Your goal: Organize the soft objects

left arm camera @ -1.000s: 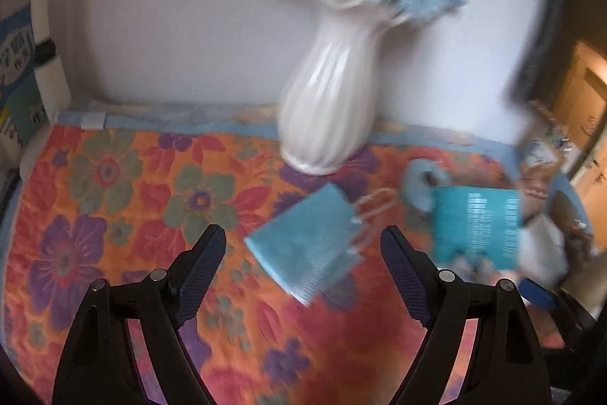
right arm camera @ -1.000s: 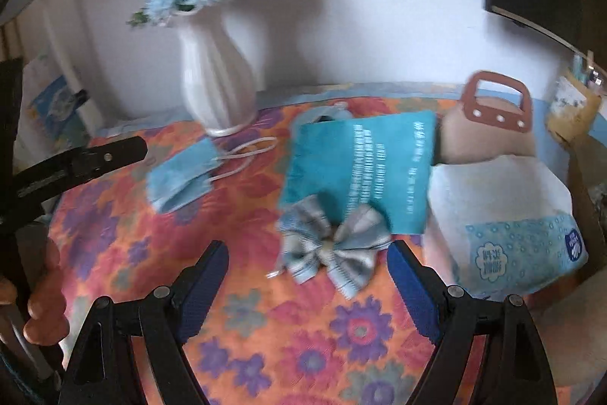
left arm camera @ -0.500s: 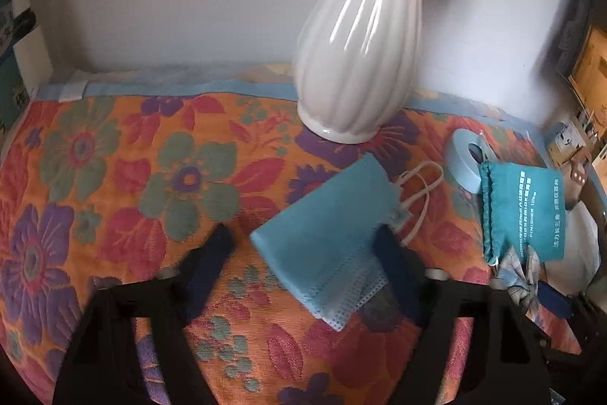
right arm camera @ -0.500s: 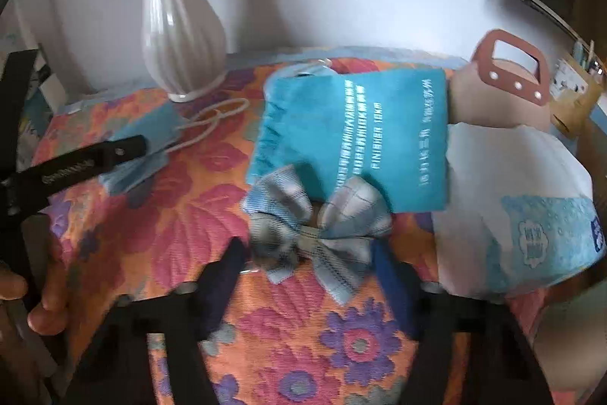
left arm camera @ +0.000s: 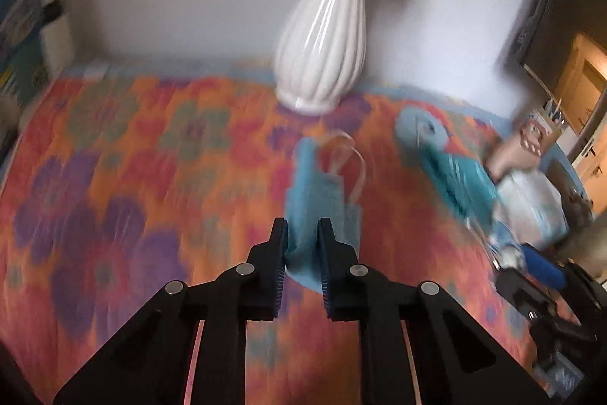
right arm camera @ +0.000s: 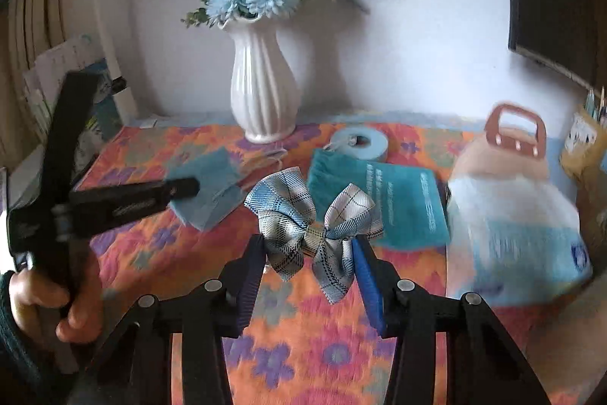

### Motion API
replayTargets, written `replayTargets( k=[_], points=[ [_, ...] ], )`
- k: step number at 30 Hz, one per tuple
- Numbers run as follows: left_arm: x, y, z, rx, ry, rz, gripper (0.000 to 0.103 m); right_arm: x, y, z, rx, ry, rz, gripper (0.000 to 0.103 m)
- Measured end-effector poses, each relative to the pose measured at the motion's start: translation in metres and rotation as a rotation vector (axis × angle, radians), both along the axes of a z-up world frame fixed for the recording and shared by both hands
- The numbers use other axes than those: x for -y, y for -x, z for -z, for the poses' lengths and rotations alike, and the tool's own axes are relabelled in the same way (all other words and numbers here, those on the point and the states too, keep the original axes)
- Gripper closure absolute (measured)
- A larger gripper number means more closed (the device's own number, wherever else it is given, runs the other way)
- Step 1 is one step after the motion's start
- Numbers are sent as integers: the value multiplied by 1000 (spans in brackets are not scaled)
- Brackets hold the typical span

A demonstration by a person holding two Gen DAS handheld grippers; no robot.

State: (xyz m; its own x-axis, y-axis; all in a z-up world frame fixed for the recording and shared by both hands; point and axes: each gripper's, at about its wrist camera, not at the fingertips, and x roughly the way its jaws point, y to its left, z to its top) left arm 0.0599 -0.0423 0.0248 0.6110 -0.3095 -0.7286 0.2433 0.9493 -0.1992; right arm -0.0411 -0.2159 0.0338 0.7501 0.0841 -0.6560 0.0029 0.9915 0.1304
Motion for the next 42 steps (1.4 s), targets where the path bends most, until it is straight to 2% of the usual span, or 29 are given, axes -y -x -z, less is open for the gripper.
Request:
replayTargets(
  k=[3,5,8,9,10,11,12,13,15,16,19,21,22,24,27,29,30,31,32,34,35,36,38,42],
  points=[
    [-16,34,3,-83,64,-7,90,10,17,2,-48,-96,-43,57],
    [-24,56,5,-110,89,-5,90,12,29,3,-69,-134,-98,57],
    [-25,80,8,-127,83,22,89,12,42,6,-110,-173,-170,57],
    [-25,81,10,-129,74,30,85,12,45,7,-128,-179,-184,55],
    [-25,82,10,-129,57,37,78,12,46,8,-141,-184,-192,51],
    [-25,81,12,-130,37,31,63,13,46,9,-145,-188,-188,41],
    [-27,79,12,-131,20,14,53,14,45,9,-142,-188,-175,39],
    [-29,76,10,-130,15,-5,48,14,44,7,-141,-188,-167,39],
    [-36,66,4,-116,45,-30,22,10,35,4,-147,-164,-164,39],
    [-42,58,0,-104,80,-58,17,5,26,2,-160,-126,-161,39],
    [-54,42,-4,-116,147,-153,15,-9,8,3,-197,-50,-167,27],
    [-55,19,6,-191,183,-187,15,-19,-8,8,-202,-31,-183,25],
    [-53,12,10,-216,176,-190,15,-24,-14,13,-211,-24,-183,25],
    [-38,4,5,-177,103,-178,15,-32,-20,21,-227,-2,-178,25],
    [-6,-3,9,-176,36,-80,15,-42,-19,31,-231,89,-144,26],
    [19,4,12,-114,-81,-27,15,-41,-17,29,-219,95,-148,31],
    [24,7,14,-100,-106,-8,19,-38,-16,28,-215,82,-145,38],
    [30,12,15,-77,-141,6,23,-34,-17,29,-220,79,-134,41],
    [34,17,16,-57,-171,15,29,-32,-17,29,-220,74,-126,47],
    [35,22,16,-43,-181,33,51,-26,-15,26,-205,58,-107,59],
    [33,25,14,-37,-168,47,74,-24,-14,25,-198,47,-106,69],
    [31,27,13,-31,-164,55,92,-22,-13,24,-192,36,-108,76],
    [23,30,11,-34,-143,68,93,-21,-9,20,-170,30,-102,76],
    [-3,40,2,-32,63,129,94,-11,18,-3,-26,-56,-141,76]
  ],
)
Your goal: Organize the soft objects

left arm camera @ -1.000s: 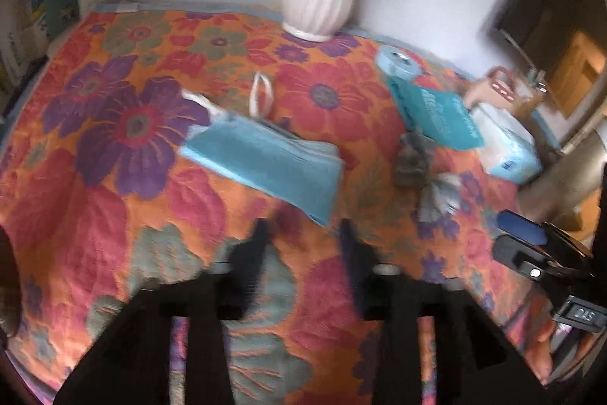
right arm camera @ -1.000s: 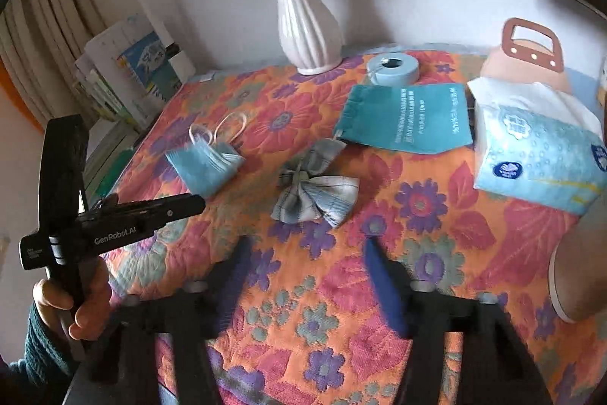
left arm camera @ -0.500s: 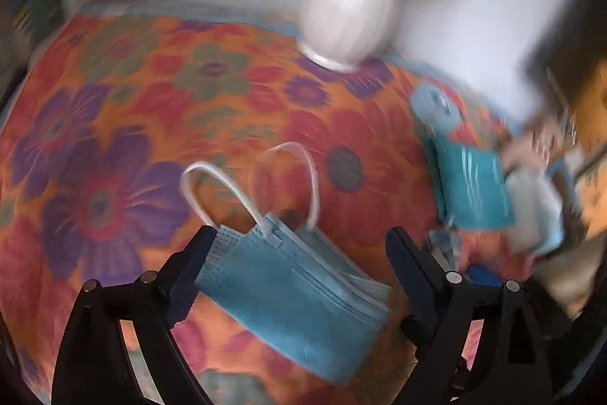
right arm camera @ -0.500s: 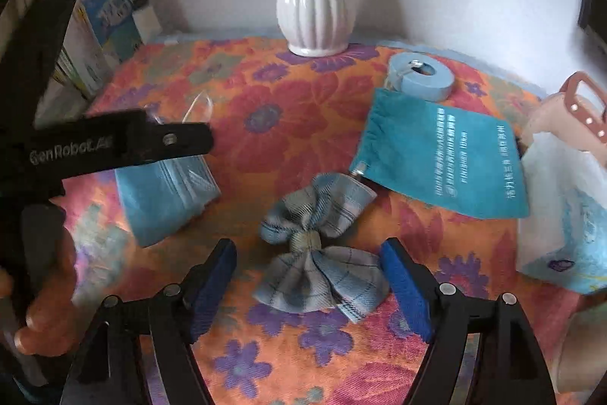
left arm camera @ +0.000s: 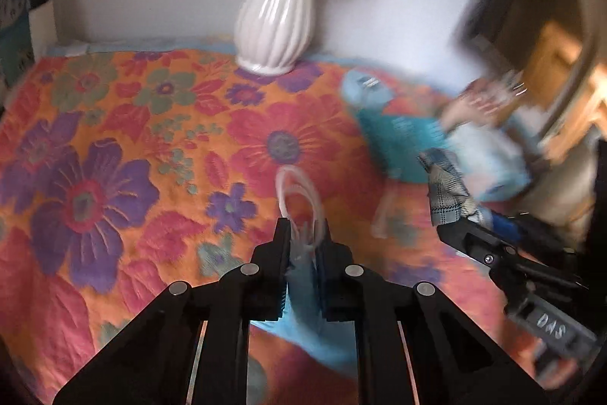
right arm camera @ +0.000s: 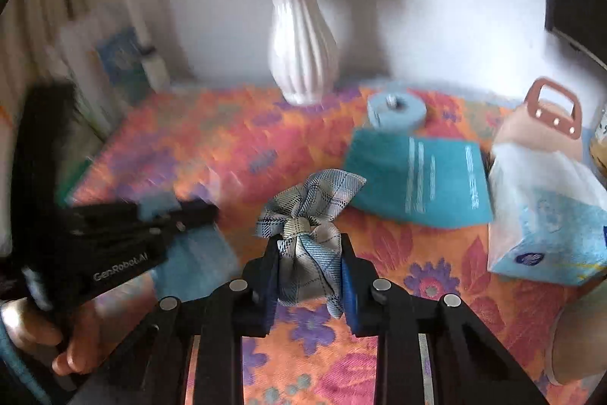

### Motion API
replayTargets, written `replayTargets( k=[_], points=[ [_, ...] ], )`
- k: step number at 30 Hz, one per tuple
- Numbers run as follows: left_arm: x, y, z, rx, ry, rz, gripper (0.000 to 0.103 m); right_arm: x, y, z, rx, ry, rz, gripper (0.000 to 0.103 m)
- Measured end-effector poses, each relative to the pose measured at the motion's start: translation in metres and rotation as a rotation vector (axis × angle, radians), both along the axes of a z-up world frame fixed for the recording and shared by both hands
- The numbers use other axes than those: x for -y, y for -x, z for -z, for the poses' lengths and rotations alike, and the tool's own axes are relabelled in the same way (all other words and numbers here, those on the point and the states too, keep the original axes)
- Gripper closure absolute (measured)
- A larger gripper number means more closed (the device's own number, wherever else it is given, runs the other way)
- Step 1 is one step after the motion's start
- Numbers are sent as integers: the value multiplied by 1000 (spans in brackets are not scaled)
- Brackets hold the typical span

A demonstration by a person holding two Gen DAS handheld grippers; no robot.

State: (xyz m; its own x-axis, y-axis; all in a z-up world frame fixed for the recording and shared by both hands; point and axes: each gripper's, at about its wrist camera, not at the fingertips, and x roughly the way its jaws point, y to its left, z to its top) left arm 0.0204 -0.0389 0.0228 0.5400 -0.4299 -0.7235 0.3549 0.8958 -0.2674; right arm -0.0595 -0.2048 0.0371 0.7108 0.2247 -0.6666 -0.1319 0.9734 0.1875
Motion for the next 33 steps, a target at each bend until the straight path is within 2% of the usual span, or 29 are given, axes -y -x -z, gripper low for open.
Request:
replayTargets(
  k=[2,3,5,7,9,10,11,12,17,19,21,24,28,30,31,32,33],
  points=[
    [-8,12,-9,8,76,59,94,6,15,-10,45,-69,-38,76],
    [-8,18,-12,13,87,89,94,8,22,-12,49,-82,-47,76],
    [-5,28,-17,17,64,147,93,8,31,-12,35,-59,-36,76],
    [0,32,-14,10,-2,144,88,12,35,-5,3,-46,-17,76],
    [4,28,-5,-52,-41,134,59,19,33,5,-49,-56,4,76],
    [4,27,-2,-75,-42,127,53,21,30,9,-73,-58,15,76],
    [3,27,1,-106,-39,113,39,21,27,11,-90,-58,19,76],
    [1,29,3,-115,-41,107,31,21,24,14,-103,-54,15,76],
    [-19,64,0,-102,-53,59,28,18,15,27,-180,-45,1,76],
    [-24,72,2,-113,-49,58,28,17,14,27,-177,-41,-3,75],
    [-23,85,1,-127,-21,69,22,16,15,28,-177,-40,-6,74],
    [-8,102,6,-138,-14,77,22,16,15,28,-175,-35,-7,73],
    [20,107,21,-122,-156,8,24,13,15,28,-172,-20,-11,73],
    [28,110,24,-83,-226,-17,47,11,15,28,-170,-10,-9,73],
    [32,110,24,-61,-269,-31,53,11,15,28,-170,-5,-8,73],
    [35,111,24,-30,-308,-39,68,10,16,29,-169,2,-7,72],
    [35,111,23,-21,-304,-30,73,8,16,28,-168,11,-6,72]
  ],
)
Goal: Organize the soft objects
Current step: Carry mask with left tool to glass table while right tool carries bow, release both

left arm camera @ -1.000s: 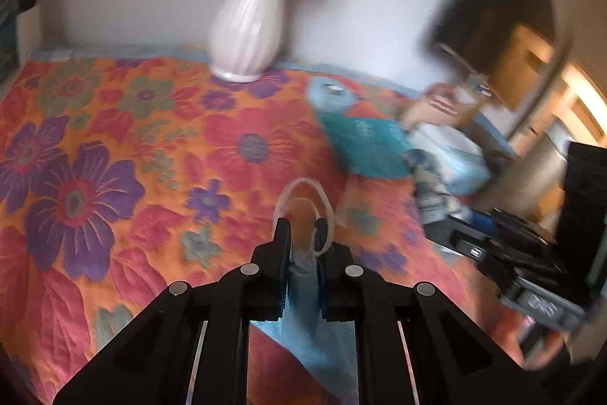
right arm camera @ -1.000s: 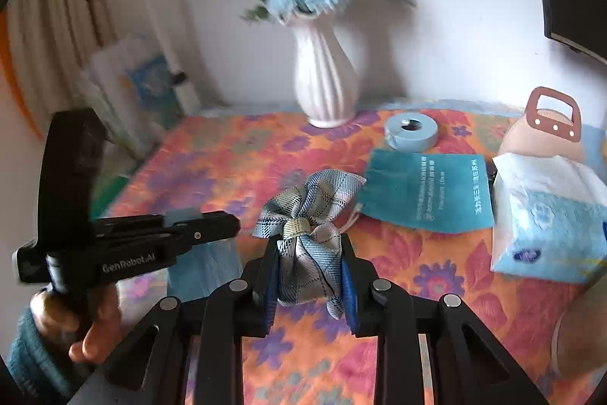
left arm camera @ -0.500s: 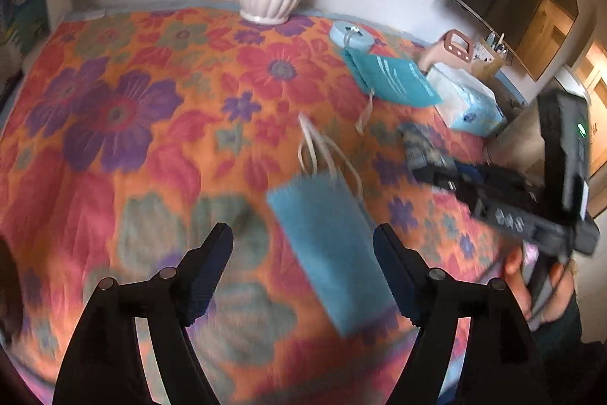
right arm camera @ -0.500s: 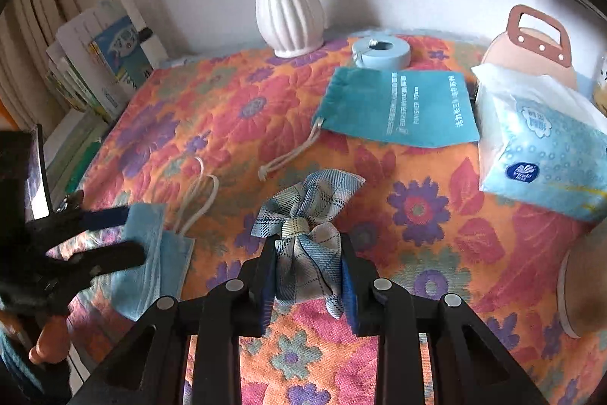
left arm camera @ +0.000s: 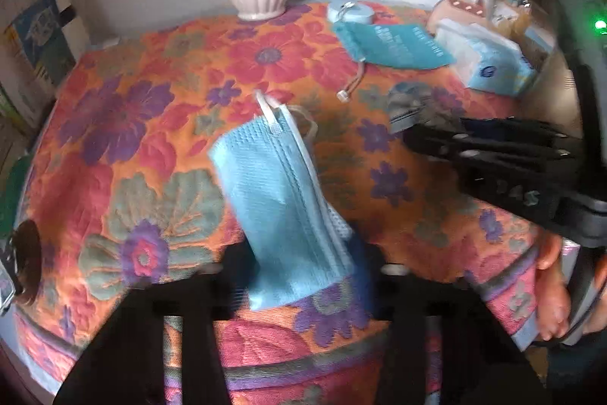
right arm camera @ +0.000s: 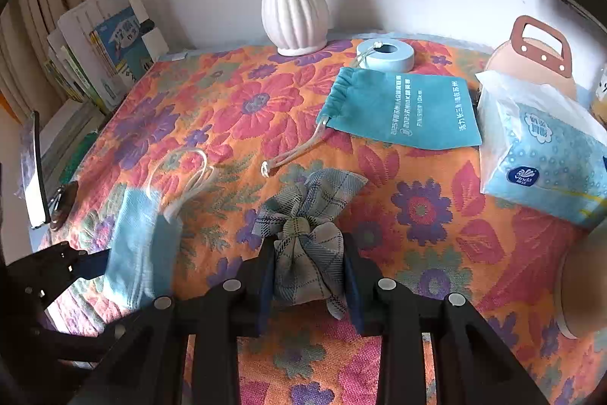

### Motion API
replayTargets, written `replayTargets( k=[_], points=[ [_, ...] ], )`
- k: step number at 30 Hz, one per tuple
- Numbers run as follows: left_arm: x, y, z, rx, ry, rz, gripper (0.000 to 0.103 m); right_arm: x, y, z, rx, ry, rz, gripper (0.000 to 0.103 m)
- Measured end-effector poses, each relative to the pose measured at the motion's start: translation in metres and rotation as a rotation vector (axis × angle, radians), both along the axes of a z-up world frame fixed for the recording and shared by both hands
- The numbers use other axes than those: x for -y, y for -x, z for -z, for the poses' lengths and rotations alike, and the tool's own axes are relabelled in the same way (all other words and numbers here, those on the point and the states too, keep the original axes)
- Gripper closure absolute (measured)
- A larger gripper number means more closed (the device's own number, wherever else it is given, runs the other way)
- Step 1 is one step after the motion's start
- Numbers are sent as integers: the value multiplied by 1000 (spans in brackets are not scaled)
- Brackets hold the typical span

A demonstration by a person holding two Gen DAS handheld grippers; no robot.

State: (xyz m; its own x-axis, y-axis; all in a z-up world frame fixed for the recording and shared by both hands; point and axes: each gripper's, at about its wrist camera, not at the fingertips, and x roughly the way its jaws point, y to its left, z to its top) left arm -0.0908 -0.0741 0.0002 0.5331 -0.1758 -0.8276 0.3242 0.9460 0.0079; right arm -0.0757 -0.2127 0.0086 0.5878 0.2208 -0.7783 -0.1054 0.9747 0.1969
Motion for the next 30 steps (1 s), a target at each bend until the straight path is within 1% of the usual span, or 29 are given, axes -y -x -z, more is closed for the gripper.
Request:
replayTargets(
  k=[1,3,5,6,7,8,9,10,12,16,19,20,22,25,26,28,30],
  points=[
    [-2,1,-1,1,22,9,74,-1,0,0,1,9,-1,72],
    [-6,1,-1,11,39,1,78,-4,0,0,5,31,-2,72],
    [-13,2,-3,16,109,12,78,-7,2,-2,20,53,7,72],
    [-16,3,-4,11,157,26,78,-6,8,-8,65,81,49,72],
    [-23,6,-8,13,242,57,78,-5,15,-14,119,93,71,72],
    [-25,9,-13,23,291,76,78,-3,24,-21,178,83,71,72],
    [-26,12,-17,37,318,88,78,-2,33,-28,227,65,63,72],
    [-25,14,-21,48,324,94,78,0,38,-31,242,62,68,72],
    [-20,19,-29,76,309,106,78,5,45,-31,223,55,96,72],
    [-9,29,-42,104,298,146,78,25,68,-25,140,-21,117,72],
    [6,36,-48,114,314,193,78,52,97,-29,116,-96,144,72],
    [11,35,-49,110,320,206,78,60,105,-32,113,-106,162,72],
    [25,40,-52,109,318,243,78,80,122,-38,86,-93,210,72],
    [61,52,-59,117,296,343,78,111,137,-40,-12,-60,264,72],
    [73,55,-61,114,297,376,78,120,143,-40,-27,-55,280,72],
    [94,65,-65,113,296,437,78,140,157,-45,-26,-62,318,72],
    [117,73,-67,124,274,488,78,161,171,-52,-19,-71,365,72]
  ],
)
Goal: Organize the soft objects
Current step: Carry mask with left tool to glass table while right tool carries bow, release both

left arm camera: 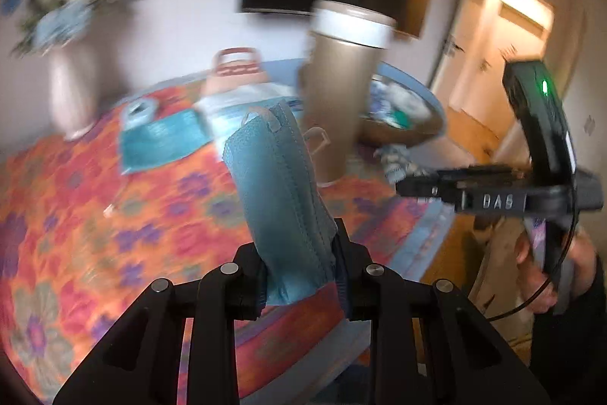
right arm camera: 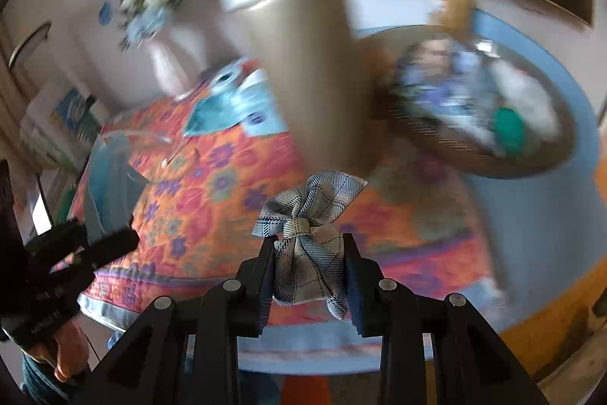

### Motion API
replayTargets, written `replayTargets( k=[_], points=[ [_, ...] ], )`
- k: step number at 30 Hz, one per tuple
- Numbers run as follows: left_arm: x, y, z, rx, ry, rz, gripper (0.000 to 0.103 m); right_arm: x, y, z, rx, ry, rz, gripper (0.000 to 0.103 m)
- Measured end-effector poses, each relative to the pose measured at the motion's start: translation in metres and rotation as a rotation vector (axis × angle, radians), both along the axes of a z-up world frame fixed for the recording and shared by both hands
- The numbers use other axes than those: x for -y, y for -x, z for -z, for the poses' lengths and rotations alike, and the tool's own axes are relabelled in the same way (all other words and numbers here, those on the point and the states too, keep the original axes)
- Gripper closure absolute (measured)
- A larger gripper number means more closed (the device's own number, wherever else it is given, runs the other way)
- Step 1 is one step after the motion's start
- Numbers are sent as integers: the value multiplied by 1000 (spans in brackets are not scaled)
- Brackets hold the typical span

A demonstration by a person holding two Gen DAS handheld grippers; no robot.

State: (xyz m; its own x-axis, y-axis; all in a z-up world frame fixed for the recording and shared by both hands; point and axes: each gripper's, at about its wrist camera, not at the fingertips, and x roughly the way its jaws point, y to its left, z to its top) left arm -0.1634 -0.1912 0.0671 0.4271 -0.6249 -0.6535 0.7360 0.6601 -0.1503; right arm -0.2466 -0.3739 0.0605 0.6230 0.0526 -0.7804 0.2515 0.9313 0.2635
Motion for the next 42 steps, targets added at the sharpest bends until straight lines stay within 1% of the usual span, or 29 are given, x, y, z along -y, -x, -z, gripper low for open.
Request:
replayTargets(
  k=[2,6,8,11,13,15,18,19,20,22,23,26,27,28,29,30,31,32,33,34,36,38,41,42],
  points=[
    [25,6,-2,13,-17,53,78,19,11,-7,6,0,47,72],
    [70,17,-9,17,-6,157,78,52,34,-24,57,0,127,72],
    [98,22,-18,64,-11,176,78,66,42,-33,86,3,160,72],
    [133,25,-29,88,2,194,78,88,46,-45,134,13,202,72],
    [152,27,-35,111,0,179,78,108,42,-55,163,31,235,72],
    [178,23,-40,146,-20,133,78,128,33,-64,201,39,269,72],
    [215,17,-42,219,-60,52,78,164,9,-74,269,2,278,72],
    [227,14,-41,250,-78,15,78,175,1,-76,285,-10,272,72],
    [241,9,-38,260,-91,-16,78,188,-11,-76,300,-31,254,72],
    [256,3,-34,261,-107,-42,78,207,-32,-75,303,-62,203,72],
    [268,-2,-29,277,-132,-59,78,214,-41,-73,297,-64,187,72],
    [286,-16,-19,296,-179,-94,76,234,-74,-61,218,-40,181,72],
    [290,-21,-17,301,-187,-107,75,238,-82,-58,205,-39,174,71],
    [294,-28,-14,313,-197,-125,75,241,-89,-54,190,-36,170,67],
    [297,-32,-14,322,-204,-143,72,244,-94,-51,177,-27,171,51],
    [299,-37,-13,327,-209,-156,62,246,-100,-49,165,-4,180,34],
    [301,-42,-10,320,-221,-146,59,247,-101,-49,157,18,192,29],
    [304,-45,-8,313,-230,-138,44,247,-100,-49,151,42,204,26],
    [306,-46,-6,312,-244,-135,23,247,-97,-51,153,59,206,27],
    [307,-46,-5,318,-253,-137,17,246,-93,-54,163,66,203,26],
    [306,-40,-6,356,-244,-138,17,245,-82,-62,184,79,218,26],
    [306,-26,-11,383,-236,-110,17,243,-65,-71,212,82,241,23],
    [305,-6,-18,424,-229,-82,17,239,-38,-83,252,73,260,23],
    [304,2,-21,434,-224,-69,17,236,-28,-88,260,84,269,22]
  ],
)
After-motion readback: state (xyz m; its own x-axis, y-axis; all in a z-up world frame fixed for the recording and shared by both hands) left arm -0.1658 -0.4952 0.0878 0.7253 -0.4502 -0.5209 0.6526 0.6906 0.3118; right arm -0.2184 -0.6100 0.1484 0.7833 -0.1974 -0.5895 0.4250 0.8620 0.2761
